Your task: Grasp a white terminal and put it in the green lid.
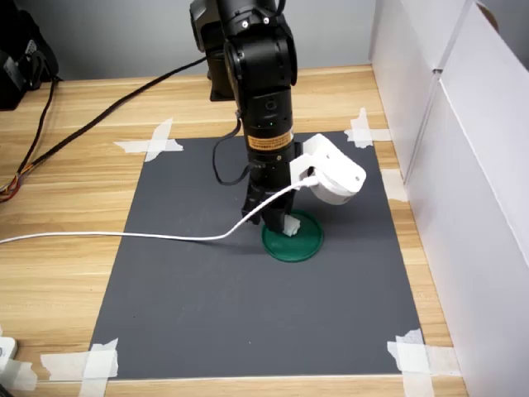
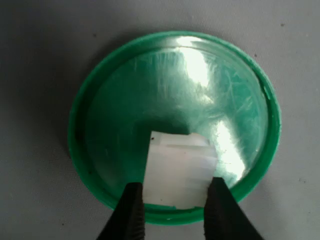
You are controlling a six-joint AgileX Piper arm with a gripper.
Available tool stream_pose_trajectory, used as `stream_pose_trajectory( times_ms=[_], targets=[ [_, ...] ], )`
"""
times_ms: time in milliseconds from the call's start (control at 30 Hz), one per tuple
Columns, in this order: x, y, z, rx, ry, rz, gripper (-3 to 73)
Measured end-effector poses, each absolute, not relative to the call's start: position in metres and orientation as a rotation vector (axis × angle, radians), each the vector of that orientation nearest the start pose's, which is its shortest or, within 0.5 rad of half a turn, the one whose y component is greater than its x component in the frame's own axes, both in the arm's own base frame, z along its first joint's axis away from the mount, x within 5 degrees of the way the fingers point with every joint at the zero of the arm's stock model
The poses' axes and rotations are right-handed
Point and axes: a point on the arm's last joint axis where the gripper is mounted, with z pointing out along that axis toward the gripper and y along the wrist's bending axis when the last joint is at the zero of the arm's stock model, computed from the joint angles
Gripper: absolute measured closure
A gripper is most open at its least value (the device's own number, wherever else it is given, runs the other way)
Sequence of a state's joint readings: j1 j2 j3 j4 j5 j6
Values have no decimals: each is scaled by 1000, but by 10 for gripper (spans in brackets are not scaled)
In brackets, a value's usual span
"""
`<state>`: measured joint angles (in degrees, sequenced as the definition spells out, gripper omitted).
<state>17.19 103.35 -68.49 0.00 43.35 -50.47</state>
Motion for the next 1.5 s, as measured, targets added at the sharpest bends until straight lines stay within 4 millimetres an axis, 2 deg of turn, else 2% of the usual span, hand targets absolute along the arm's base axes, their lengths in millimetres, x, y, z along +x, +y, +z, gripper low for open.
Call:
stream_pose_trajectory(
  times_ms=[67,333,467,600,700,767,933,1033,1133,1300,1500],
  targets=[
    [341,106,196,-1588,2379,-119,365],
    [340,105,200,-1463,2440,-104,125],
    [338,104,224,-1387,2368,-128,101],
    [332,103,261,-1258,2246,-159,104],
    [323,100,289,-1161,2144,-177,142],
    [314,97,303,-1108,2087,-183,195],
    [284,88,324,-990,1989,-179,407],
    [260,80,334,-910,1929,-166,561],
    [233,72,346,-821,1859,-146,672],
    [190,59,356,-690,1793,-91,713],
    [155,40,350,-521,1786,-40,715]
  ],
)
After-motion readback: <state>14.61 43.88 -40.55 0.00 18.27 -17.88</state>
